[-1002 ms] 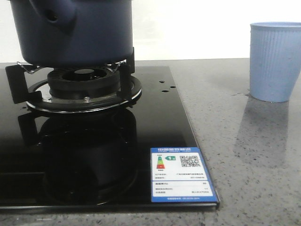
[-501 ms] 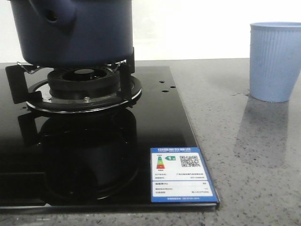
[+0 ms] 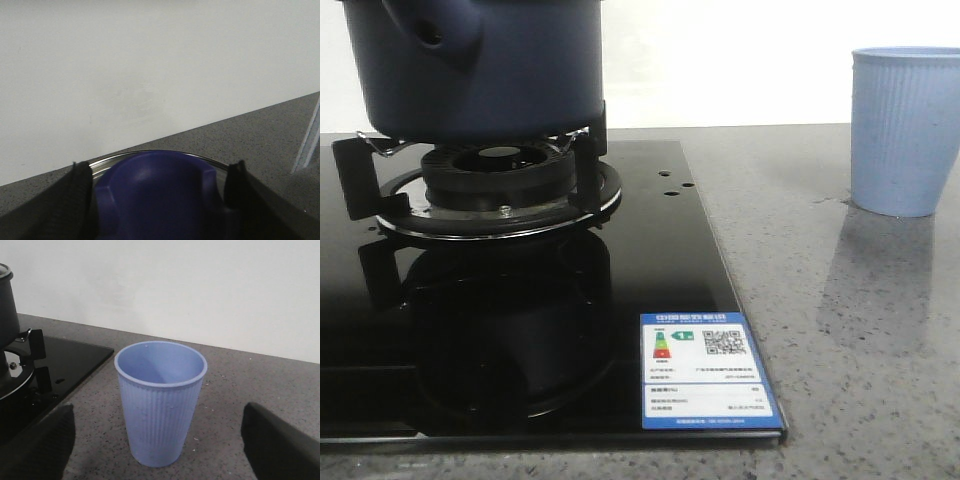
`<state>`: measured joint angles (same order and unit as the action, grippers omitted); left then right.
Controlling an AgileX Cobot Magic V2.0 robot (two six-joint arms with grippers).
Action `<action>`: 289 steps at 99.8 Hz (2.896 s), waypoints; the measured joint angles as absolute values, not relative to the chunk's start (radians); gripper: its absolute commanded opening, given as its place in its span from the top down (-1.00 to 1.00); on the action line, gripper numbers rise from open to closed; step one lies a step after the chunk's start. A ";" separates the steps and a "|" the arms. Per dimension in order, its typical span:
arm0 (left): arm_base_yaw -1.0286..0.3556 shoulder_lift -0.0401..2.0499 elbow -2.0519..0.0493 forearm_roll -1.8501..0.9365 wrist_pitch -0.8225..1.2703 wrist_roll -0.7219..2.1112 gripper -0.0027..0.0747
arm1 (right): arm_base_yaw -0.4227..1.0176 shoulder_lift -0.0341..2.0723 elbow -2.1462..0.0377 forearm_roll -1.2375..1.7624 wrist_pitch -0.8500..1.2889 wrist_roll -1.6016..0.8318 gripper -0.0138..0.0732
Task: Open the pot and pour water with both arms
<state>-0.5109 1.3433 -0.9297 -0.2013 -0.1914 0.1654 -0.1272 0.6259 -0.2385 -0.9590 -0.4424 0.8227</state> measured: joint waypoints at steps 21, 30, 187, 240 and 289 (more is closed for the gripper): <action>-0.511 1.294 -0.930 -0.201 -0.191 0.165 -0.55 | -0.127 0.626 -0.239 -0.959 -0.442 0.823 -0.72; -0.511 1.224 -0.930 -0.201 -0.193 0.165 -0.55 | -0.121 0.626 -0.239 -0.959 -0.461 0.823 -0.68; -0.264 0.098 -0.232 -0.160 -0.010 0.165 0.97 | -0.118 0.311 -0.109 -0.907 -0.409 0.866 0.82; -0.251 0.095 -0.221 -0.145 0.000 0.165 0.97 | -0.118 0.311 -0.109 -0.907 -0.409 0.867 0.82; -0.025 -0.003 -0.001 -0.011 0.097 -0.032 0.97 | -0.118 0.310 -0.109 -0.907 -0.409 0.868 0.82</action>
<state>-0.0250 -0.0031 -0.0012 -0.0115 0.0969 -0.0318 -0.1176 0.3102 -0.1091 -0.9074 -0.4092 0.8683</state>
